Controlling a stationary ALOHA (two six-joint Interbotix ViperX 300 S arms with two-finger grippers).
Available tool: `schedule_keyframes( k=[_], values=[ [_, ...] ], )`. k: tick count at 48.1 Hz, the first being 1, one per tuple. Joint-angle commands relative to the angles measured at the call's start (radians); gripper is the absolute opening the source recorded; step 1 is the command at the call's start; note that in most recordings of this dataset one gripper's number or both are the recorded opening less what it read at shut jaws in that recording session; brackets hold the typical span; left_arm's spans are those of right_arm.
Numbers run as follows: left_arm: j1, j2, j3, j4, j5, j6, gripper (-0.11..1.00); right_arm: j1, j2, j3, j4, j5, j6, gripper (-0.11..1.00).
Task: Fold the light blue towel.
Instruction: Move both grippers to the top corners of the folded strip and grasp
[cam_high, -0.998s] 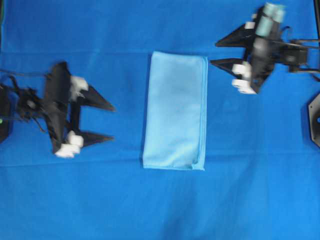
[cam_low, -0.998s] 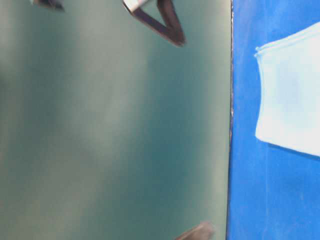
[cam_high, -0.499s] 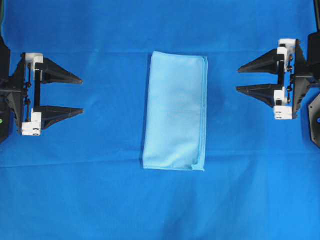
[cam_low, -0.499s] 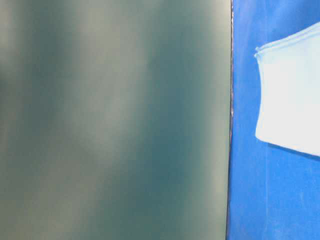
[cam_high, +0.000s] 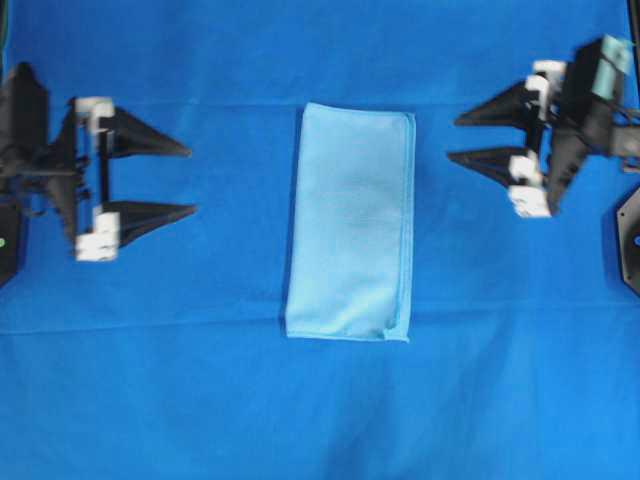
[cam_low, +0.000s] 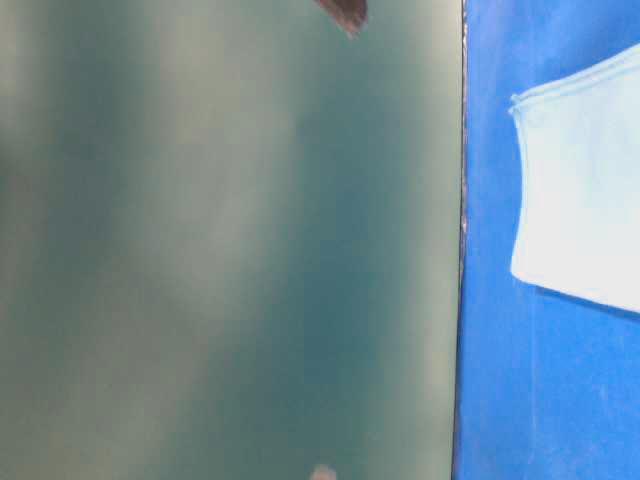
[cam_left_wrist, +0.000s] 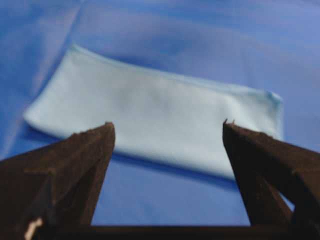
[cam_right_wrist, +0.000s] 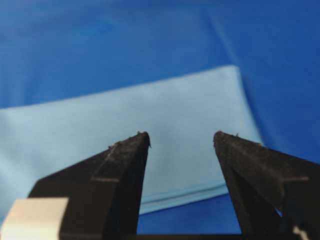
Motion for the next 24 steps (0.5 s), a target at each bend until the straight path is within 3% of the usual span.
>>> schedule_keyframes(
  k=[1, 12, 24],
  values=[
    [0.043, 0.101, -0.074, 0.002, -0.020, 0.006, 0.83, -0.029, 0.075, -0.061, -0.002, 0.034, -0.005, 0.59],
    [0.137, 0.353, -0.249, 0.002, -0.021, 0.034, 0.83, -0.103, 0.285, -0.170, -0.037, 0.106, -0.012, 0.59],
    [0.232, 0.597, -0.374, 0.002, -0.040, 0.037, 0.83, -0.149, 0.448, -0.230, -0.052, 0.098, -0.014, 0.59]
  ],
)
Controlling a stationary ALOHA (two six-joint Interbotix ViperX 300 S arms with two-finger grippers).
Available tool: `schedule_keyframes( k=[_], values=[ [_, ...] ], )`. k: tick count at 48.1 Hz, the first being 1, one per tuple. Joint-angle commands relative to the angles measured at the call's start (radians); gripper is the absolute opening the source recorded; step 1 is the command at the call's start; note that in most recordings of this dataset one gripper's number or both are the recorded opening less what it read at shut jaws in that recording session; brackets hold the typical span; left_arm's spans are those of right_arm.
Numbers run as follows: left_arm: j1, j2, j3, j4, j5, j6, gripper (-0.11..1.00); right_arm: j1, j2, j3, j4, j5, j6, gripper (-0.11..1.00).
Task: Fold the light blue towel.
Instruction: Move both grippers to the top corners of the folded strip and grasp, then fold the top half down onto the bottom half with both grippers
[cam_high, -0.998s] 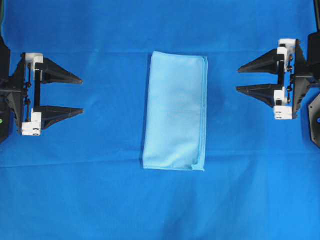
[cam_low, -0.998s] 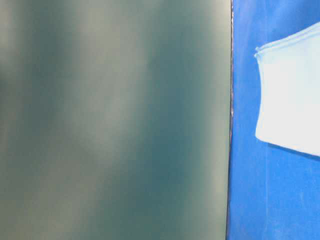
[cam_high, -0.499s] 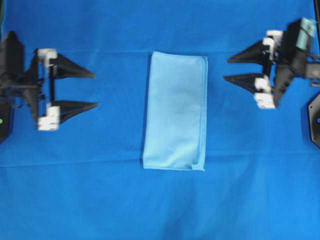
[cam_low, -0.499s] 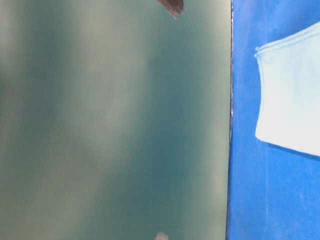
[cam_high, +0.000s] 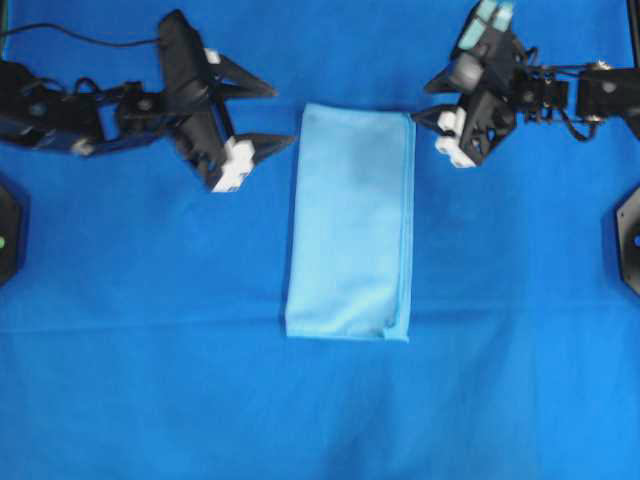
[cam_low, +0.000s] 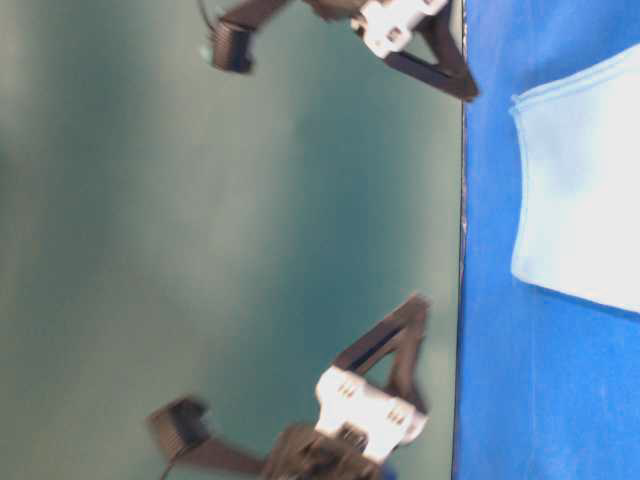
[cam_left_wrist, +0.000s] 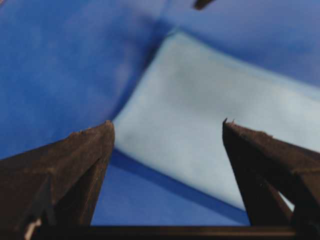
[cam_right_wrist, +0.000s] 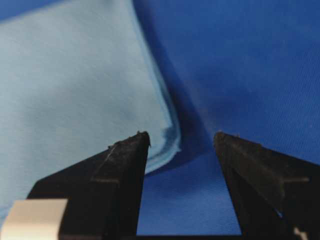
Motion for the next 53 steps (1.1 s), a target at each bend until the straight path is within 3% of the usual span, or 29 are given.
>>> schedule_keyframes(
  k=[1, 21, 25, 28, 35, 37, 42, 53],
  values=[
    [0.028, 0.077, -0.061, 0.002, -0.015, 0.002, 0.83, -0.005, 0.034, -0.031, -0.005, -0.009, -0.002, 0.59],
    [0.095, 0.318, -0.172, 0.002, -0.025, 0.002, 0.79, -0.028, 0.164, -0.058, -0.005, -0.055, -0.002, 0.58],
    [0.095, 0.336, -0.172, 0.002, -0.023, 0.002, 0.70, -0.028, 0.164, -0.060, -0.005, -0.055, -0.002, 0.55],
    [0.094, 0.344, -0.170, 0.002, -0.021, 0.002, 0.56, -0.028, 0.164, -0.060, -0.006, -0.055, -0.002, 0.48],
    [0.083, 0.360, -0.169, 0.002, -0.021, 0.005, 0.22, -0.028, 0.164, -0.054, -0.009, -0.074, -0.003, 0.09],
    [0.077, 0.362, -0.169, 0.002, -0.021, 0.005, 0.14, -0.028, 0.164, -0.052, -0.014, -0.081, -0.003, 0.02],
    [0.058, 0.364, -0.167, 0.002, -0.021, 0.006, 0.05, -0.028, 0.164, -0.051, -0.017, -0.094, -0.003, 0.02],
    [0.043, 0.342, -0.152, 0.002, -0.020, 0.005, 0.04, -0.028, 0.161, -0.060, -0.017, -0.091, -0.003, 0.02]
  ],
)
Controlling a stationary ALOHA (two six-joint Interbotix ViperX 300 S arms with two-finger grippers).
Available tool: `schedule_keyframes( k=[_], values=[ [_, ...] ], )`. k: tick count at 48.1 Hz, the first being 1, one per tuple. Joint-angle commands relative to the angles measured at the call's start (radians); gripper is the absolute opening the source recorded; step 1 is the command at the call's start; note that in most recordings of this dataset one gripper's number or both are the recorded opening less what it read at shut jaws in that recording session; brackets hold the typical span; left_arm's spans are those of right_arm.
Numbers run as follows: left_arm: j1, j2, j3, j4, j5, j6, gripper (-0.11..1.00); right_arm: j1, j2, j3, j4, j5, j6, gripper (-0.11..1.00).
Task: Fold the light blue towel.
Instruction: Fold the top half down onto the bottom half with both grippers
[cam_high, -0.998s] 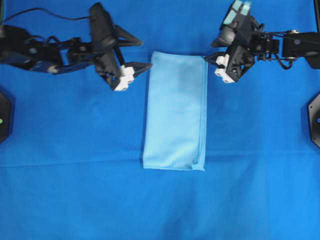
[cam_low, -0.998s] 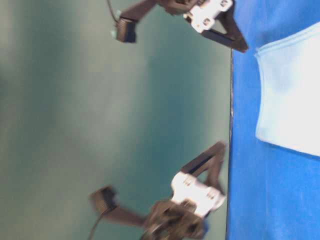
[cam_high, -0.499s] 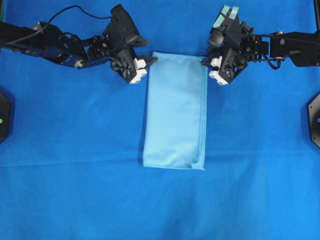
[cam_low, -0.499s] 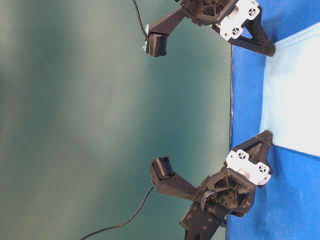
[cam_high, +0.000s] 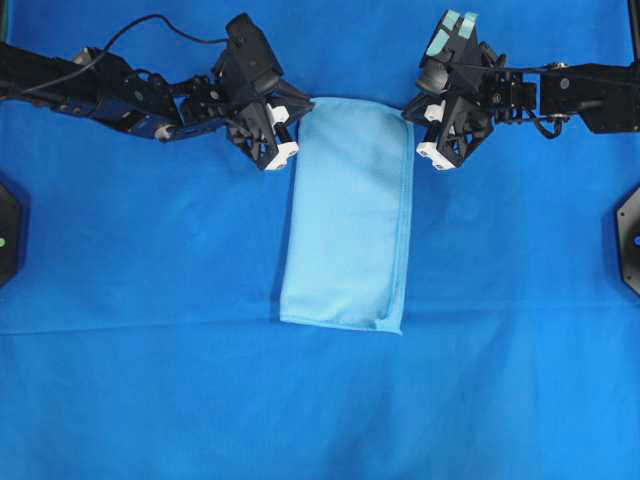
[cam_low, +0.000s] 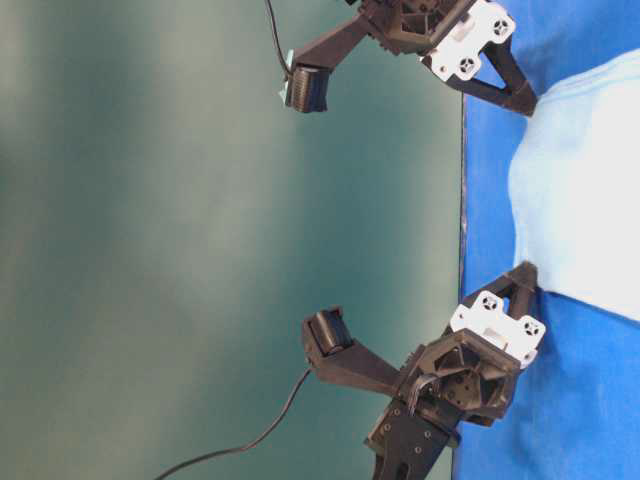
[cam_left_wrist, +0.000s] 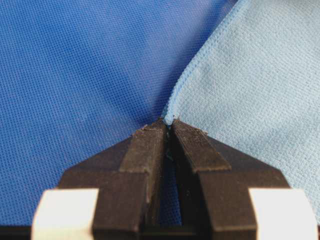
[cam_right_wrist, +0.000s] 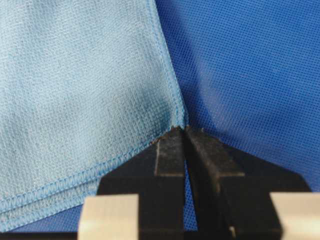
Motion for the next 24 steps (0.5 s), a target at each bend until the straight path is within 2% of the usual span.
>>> schedule_keyframes(
  k=[1, 12, 24],
  values=[
    [-0.029, -0.028, 0.018, 0.003, 0.009, 0.003, 0.04, -0.003, -0.017, -0.014, -0.002, -0.003, -0.002, 0.02],
    [-0.029, -0.141, 0.043, 0.003, 0.012, 0.005, 0.04, -0.003, -0.089, -0.008, -0.002, 0.035, 0.000, 0.02],
    [-0.025, -0.158, 0.043, 0.003, 0.014, 0.006, 0.04, 0.003, -0.117, -0.002, -0.002, 0.038, 0.000, 0.02]
  ],
)
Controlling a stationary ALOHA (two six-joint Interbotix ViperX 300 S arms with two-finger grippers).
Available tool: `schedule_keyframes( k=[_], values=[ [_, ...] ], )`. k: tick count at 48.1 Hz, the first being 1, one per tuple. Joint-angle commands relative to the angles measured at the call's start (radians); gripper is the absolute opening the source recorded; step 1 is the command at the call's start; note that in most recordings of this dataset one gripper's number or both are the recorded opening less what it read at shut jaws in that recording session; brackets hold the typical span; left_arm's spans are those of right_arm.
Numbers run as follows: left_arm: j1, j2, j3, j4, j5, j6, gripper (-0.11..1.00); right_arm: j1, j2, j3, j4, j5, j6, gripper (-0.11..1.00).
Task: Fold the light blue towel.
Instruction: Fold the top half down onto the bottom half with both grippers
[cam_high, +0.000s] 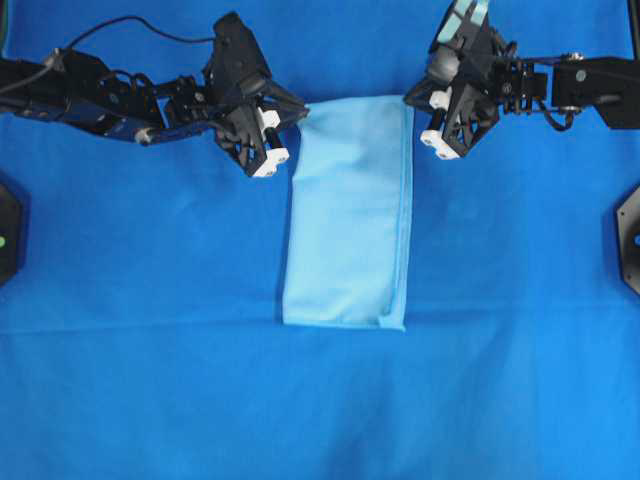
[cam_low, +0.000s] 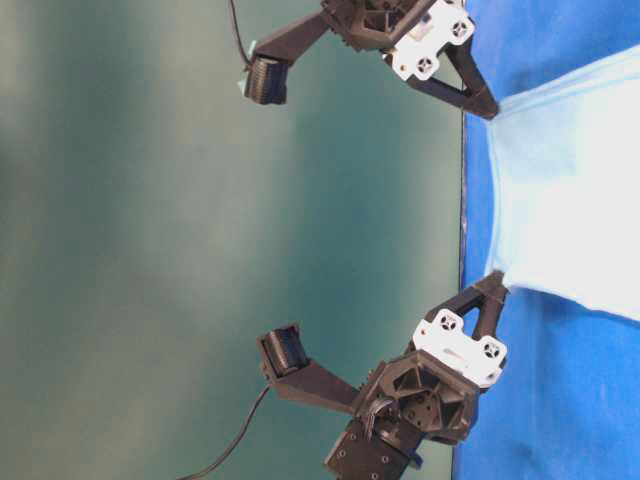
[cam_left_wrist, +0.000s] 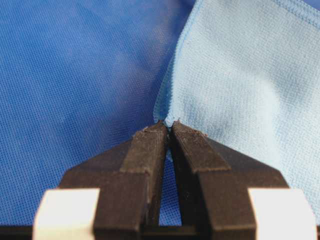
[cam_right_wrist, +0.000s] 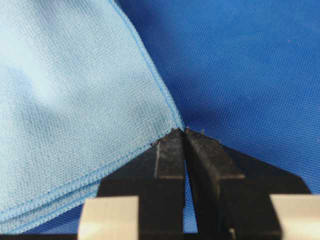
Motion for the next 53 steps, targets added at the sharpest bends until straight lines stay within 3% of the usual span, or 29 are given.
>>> schedule_keyframes(
  k=[1, 18, 27, 40, 53],
  values=[
    [0.005, -0.032, -0.009, 0.002, -0.003, 0.002, 0.04, 0.005, -0.025, -0.005, -0.002, -0.005, 0.002, 0.02],
    [0.003, -0.080, 0.008, 0.002, 0.020, 0.006, 0.04, 0.028, -0.063, 0.008, -0.002, 0.005, 0.005, 0.02],
    [-0.035, -0.186, 0.029, 0.003, 0.069, 0.077, 0.04, 0.094, -0.161, 0.031, 0.000, 0.055, 0.015, 0.02],
    [-0.186, -0.253, 0.064, 0.002, 0.144, 0.086, 0.04, 0.279, -0.272, 0.069, 0.041, 0.173, 0.037, 0.02],
    [-0.347, -0.247, 0.095, 0.000, 0.150, 0.084, 0.04, 0.488, -0.264, 0.083, 0.067, 0.221, 0.120, 0.02]
  ],
)
